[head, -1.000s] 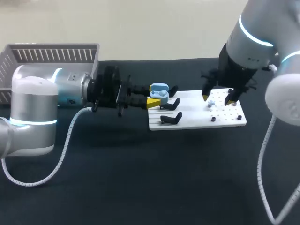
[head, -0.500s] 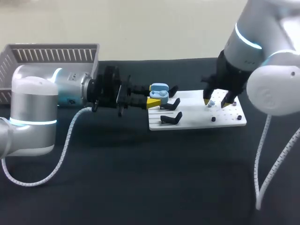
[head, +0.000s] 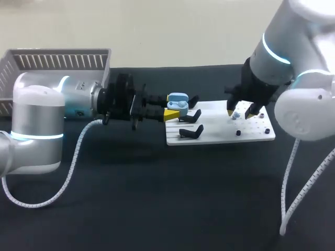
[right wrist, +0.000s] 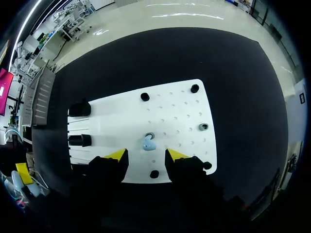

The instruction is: Pick up each earbud case from the left stands, insert the matching earbuds, close the lid, and place the case in the box.

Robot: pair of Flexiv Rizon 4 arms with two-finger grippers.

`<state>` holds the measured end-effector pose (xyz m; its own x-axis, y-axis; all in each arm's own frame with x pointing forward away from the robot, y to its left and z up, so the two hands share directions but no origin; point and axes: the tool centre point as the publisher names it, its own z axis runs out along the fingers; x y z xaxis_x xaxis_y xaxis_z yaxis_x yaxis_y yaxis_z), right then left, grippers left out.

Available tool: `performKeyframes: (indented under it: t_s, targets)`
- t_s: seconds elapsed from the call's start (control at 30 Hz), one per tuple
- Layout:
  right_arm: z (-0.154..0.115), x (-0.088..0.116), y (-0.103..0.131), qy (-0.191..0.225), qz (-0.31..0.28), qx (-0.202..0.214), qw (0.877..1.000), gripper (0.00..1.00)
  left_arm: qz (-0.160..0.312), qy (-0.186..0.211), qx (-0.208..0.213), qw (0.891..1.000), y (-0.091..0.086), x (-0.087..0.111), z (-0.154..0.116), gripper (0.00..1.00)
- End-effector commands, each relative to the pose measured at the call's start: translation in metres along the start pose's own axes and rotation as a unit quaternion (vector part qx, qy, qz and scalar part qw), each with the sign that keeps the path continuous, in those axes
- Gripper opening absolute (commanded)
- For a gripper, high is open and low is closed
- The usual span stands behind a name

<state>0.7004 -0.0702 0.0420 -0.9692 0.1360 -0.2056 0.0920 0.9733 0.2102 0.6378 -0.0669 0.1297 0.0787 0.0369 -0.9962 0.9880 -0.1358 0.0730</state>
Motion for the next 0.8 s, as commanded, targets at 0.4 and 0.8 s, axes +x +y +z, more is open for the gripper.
performKeyframes:
  t_s: [0.4, 0.8]
  targets:
    - [0.007, -0.005, -0.004, -0.021, 0.010, -0.002, 1.000, 0.42, 0.002, -0.001, -0.003, 1.000, -0.001, 0.001, 0.000, 0.00]
    - [0.018, -0.009, -0.003, -0.004, 0.011, -0.002, 1.000, 0.35, 0.002, -0.001, -0.003, 1.000, -0.001, 0.001, 0.000, 0.00]
